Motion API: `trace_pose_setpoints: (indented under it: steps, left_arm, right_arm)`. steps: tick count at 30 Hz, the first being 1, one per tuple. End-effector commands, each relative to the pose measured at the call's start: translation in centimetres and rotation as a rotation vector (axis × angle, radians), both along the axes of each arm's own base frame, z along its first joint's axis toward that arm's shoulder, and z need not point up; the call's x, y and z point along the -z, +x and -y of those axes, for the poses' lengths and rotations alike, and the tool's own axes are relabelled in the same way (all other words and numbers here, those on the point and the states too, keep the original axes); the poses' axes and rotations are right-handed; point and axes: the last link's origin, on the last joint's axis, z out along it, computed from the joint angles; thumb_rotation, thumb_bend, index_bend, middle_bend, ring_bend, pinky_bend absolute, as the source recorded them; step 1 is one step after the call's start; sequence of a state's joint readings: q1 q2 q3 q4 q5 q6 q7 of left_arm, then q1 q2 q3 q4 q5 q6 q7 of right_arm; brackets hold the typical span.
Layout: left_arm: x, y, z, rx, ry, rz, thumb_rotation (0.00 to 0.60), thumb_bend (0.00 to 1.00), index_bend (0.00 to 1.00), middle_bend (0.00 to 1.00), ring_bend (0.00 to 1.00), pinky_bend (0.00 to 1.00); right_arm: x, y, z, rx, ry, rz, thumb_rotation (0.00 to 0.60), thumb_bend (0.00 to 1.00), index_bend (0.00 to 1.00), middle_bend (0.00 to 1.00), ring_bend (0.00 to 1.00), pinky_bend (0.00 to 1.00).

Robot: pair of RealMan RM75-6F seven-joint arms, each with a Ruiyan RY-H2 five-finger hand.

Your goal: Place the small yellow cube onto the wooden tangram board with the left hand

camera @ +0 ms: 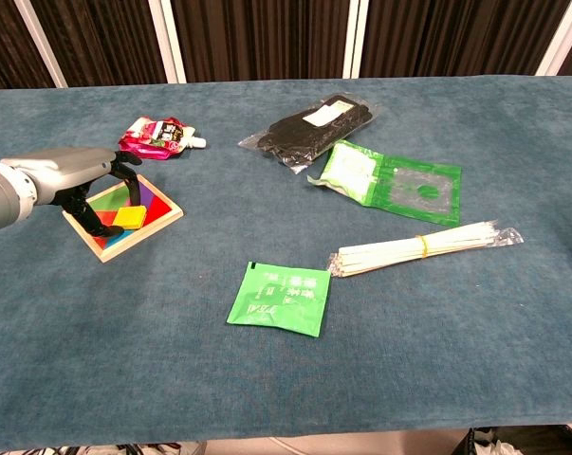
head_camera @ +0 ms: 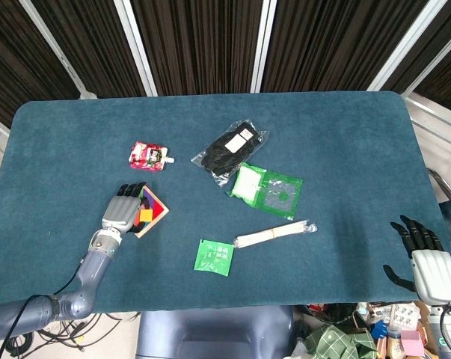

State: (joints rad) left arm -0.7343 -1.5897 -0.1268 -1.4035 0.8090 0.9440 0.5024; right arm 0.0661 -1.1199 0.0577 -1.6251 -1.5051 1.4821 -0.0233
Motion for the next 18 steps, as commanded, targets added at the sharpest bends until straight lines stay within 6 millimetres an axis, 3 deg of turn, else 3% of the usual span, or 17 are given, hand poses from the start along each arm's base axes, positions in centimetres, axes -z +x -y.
trace_pose_setpoints:
  steps: [1, 18]
  left_arm:
    - [0.07, -0.05, 0.03, 0.000, -0.004, -0.003, 0.600, 0.32, 0.41, 0.00, 0.00, 0.00]
    - [0.09, 0.08, 0.09, 0.013, -0.008, -0.016, 0.600, 0.32, 0.40, 0.00, 0.00, 0.00]
  right_arm:
    - [-0.01, 0.00, 0.00, 0.000, 0.000, 0.000, 0.600, 0.17, 0.15, 0.05, 0.08, 0.13]
    - [0.01, 0.01, 0.01, -0.001, 0.000, 0.001, 0.600, 0.17, 0.15, 0.05, 0.07, 0.13]
